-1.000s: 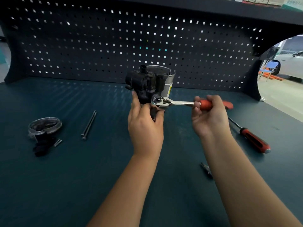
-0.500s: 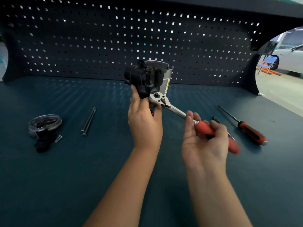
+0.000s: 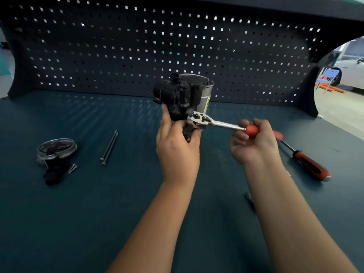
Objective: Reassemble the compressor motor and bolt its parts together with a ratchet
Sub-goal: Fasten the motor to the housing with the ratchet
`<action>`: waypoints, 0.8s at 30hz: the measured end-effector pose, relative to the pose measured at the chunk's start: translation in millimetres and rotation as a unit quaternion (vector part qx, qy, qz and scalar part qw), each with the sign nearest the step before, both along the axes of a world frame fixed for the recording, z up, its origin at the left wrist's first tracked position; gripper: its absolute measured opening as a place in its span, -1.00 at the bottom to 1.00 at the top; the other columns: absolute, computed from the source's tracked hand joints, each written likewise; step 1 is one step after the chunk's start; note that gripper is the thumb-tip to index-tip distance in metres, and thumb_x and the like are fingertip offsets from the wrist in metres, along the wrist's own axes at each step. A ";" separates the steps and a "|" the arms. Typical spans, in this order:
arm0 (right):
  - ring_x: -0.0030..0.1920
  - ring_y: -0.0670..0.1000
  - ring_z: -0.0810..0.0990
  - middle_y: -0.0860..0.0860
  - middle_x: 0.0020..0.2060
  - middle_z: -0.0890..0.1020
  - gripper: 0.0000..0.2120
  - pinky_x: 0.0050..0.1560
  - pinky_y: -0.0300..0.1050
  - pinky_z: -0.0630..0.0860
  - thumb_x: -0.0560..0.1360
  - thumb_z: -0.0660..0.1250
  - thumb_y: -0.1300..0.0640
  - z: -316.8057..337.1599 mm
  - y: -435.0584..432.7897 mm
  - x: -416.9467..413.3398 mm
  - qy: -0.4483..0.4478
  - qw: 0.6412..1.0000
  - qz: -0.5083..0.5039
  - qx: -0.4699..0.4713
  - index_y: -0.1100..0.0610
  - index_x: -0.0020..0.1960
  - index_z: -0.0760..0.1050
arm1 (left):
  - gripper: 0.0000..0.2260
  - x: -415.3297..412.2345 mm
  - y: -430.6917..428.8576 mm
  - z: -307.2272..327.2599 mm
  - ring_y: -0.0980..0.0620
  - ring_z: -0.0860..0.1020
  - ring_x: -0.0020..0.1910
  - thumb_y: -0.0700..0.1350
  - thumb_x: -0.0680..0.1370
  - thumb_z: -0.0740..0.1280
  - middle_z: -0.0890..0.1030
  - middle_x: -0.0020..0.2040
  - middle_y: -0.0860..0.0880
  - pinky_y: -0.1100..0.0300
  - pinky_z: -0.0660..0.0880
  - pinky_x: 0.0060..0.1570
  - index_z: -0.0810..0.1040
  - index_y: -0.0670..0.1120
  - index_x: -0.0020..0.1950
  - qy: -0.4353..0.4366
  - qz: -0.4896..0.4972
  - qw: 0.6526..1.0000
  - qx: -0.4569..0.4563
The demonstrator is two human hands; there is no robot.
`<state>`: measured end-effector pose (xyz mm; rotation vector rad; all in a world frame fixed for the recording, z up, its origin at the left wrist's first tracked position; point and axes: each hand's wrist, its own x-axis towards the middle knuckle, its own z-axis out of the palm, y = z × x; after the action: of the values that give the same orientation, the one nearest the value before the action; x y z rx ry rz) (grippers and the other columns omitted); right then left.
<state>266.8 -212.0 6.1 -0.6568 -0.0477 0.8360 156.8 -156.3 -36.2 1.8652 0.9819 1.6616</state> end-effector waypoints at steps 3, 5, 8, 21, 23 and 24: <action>-0.64 -0.08 0.39 0.00 -0.52 0.51 -0.81 -0.57 -0.40 0.29 0.55 0.14 0.15 -7.0 -26.1 -37.6 0.049 0.994 -0.086 0.037 0.11 -0.24 0.31 | -0.82 -0.7 -1.1 2.5 -0.17 0.54 0.17 -0.13 0.41 0.49 0.30 0.47 -0.12 -0.03 0.47 0.11 0.62 -0.22 -0.11 -0.003 -0.003 1.000 -0.004; -0.53 -0.02 0.55 0.05 -0.46 0.57 -0.79 -0.48 -0.33 0.46 0.55 0.19 0.17 -8.2 -40.3 -68.4 0.071 0.986 -0.126 0.087 0.16 -0.25 0.38 | -0.81 -1.1 -2.3 3.8 -0.17 0.55 0.15 -0.12 0.41 0.49 0.30 0.47 -0.13 -0.04 0.47 0.08 0.59 -0.24 -0.15 -0.002 -0.005 1.000 -0.006; -0.38 0.11 0.66 0.14 -0.38 0.61 -0.72 -0.33 -0.18 0.60 0.56 0.21 0.16 -11.6 -50.0 -103.3 0.117 0.972 -0.146 0.141 0.22 -0.30 0.40 | -0.81 -2.0 -0.9 4.0 -0.16 0.54 0.18 -0.15 0.42 0.47 0.31 0.46 -0.15 -0.04 0.47 0.08 0.56 -0.26 -0.20 0.000 0.001 1.000 -0.001; -0.70 -0.11 0.20 -0.03 -0.50 0.56 -0.72 -0.64 -0.37 0.09 0.57 0.13 0.08 13.3 7.4 -9.0 -0.075 0.996 -0.044 0.006 0.07 -0.31 0.31 | -0.84 -2.3 5.0 0.1 -0.13 0.48 0.28 -0.20 0.46 0.43 0.31 0.46 -0.14 0.01 0.44 0.20 0.62 -0.27 -0.03 0.000 -0.002 1.000 0.023; -0.72 -0.13 0.17 -0.05 -0.54 0.52 -0.71 -0.67 -0.35 0.06 0.58 0.13 0.08 21.7 23.4 7.7 -0.105 0.994 0.027 -0.011 0.07 -0.32 0.31 | -0.82 -1.7 3.9 -0.1 -0.11 0.46 0.31 -0.18 0.46 0.44 0.31 0.46 -0.12 0.14 0.39 0.22 0.63 -0.26 -0.01 0.002 0.001 1.000 0.020; -0.72 -0.14 0.16 -0.06 -0.56 0.49 -0.70 -0.68 -0.34 0.06 0.58 0.14 0.07 24.0 28.4 13.0 -0.114 0.992 0.055 -0.011 0.07 -0.32 0.31 | -0.81 -1.3 3.6 -0.1 -0.10 0.45 0.32 -0.17 0.46 0.44 0.31 0.46 -0.11 0.19 0.37 0.22 0.63 -0.25 0.00 0.001 0.001 1.000 0.017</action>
<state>279.8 -183.6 30.1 -0.7730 -0.2840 0.8646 155.5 -152.7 -36.4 1.8882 0.9629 1.6886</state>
